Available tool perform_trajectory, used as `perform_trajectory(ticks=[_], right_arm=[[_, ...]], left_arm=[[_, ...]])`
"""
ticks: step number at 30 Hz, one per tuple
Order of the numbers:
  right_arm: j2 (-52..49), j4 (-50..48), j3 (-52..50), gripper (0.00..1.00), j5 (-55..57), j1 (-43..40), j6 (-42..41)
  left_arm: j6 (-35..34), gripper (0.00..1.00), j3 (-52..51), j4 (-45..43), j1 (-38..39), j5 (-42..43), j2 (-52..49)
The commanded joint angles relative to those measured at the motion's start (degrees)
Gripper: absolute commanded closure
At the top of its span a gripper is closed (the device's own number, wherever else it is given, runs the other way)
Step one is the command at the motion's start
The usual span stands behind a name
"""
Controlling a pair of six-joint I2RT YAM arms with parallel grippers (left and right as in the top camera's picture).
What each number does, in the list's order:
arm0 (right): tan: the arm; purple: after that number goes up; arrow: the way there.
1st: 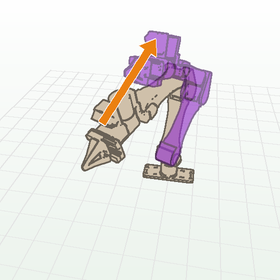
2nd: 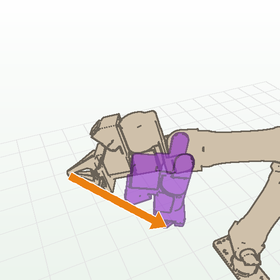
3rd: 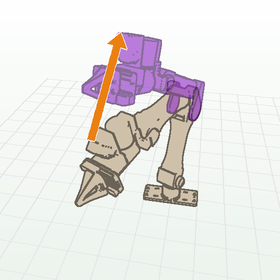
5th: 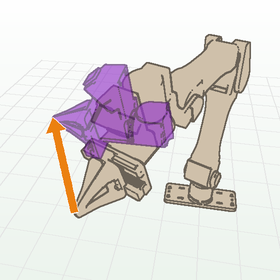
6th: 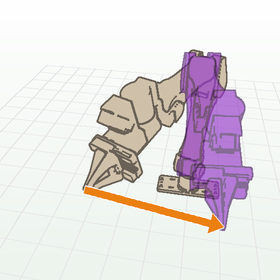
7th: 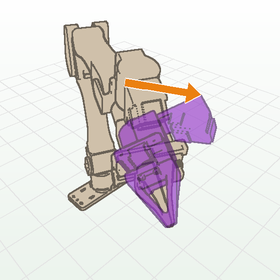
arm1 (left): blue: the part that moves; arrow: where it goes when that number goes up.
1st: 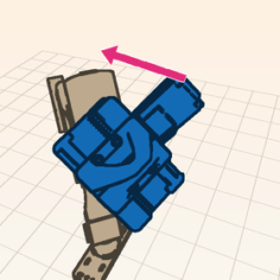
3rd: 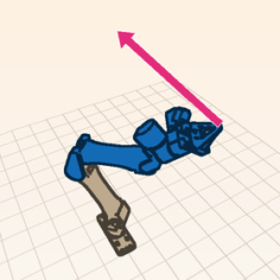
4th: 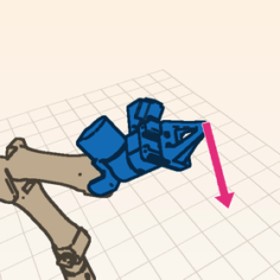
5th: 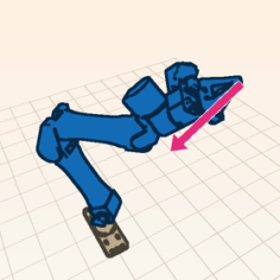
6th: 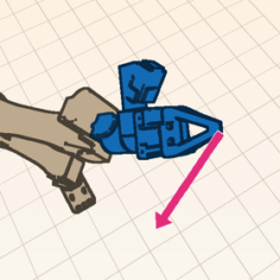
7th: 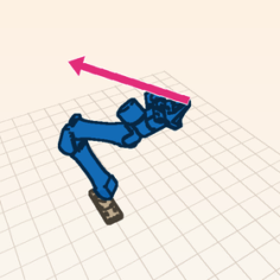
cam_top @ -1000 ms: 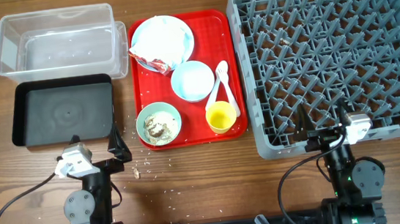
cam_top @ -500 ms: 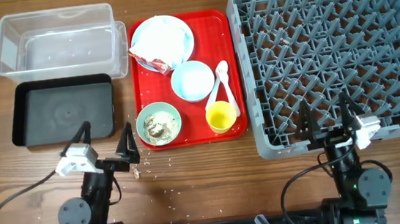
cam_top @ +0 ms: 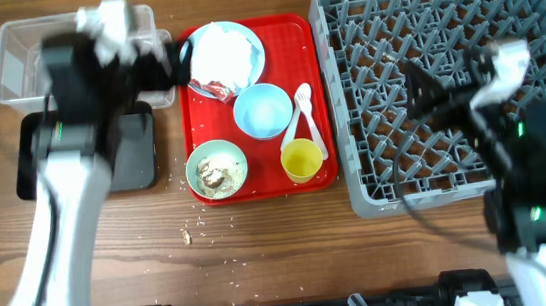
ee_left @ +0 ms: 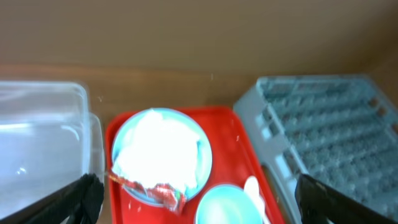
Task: Sort waste into correct bins and load items into the dishwasher rack
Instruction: 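Grasp the white tissue with the left gripper and drop it in the bin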
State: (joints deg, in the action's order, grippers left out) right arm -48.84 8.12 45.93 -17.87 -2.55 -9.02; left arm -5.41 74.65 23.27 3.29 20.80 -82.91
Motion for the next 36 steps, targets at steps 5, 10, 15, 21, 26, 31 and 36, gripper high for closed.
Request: perform_trajectory(ticks=[5, 10, 15, 21, 26, 31, 36], right_arm=[[-19.69, 11.69, 13.6, 0.0, -3.19, 0.28, 6.03], [-27.34, 14.75, 13.6, 0.0, -5.29, 0.28, 5.49], [-29.22, 15.76, 13.6, 0.0, -5.75, 0.28, 6.08], [-29.22, 15.74, 13.6, 0.0, -5.77, 0.28, 6.01], [-29.22, 15.96, 13.6, 0.0, -5.77, 0.28, 6.01], [-29.22, 15.93, 13.6, 0.0, -5.77, 0.28, 5.97], [-29.22, 15.93, 13.6, 0.0, -5.77, 0.28, 5.95]], left_arm=[[22.73, 0.0, 35.08, 19.04, 7.34, -0.7, -34.51], [24.52, 0.0, 35.08, 12.55, 8.87, -0.92, -41.35], [26.25, 0.0, 35.08, 7.52, 8.85, -11.78, -47.65], [24.68, 0.0, 35.08, 6.03, 8.87, -15.98, -53.66], [20.81, 0.0, 35.06, 8.15, 8.92, -15.78, -55.91], [20.81, 0.54, 34.69, 11.32, 9.16, -15.06, -55.95], [18.88, 0.96, 34.42, 10.34, 9.6, -13.79, -55.65]])
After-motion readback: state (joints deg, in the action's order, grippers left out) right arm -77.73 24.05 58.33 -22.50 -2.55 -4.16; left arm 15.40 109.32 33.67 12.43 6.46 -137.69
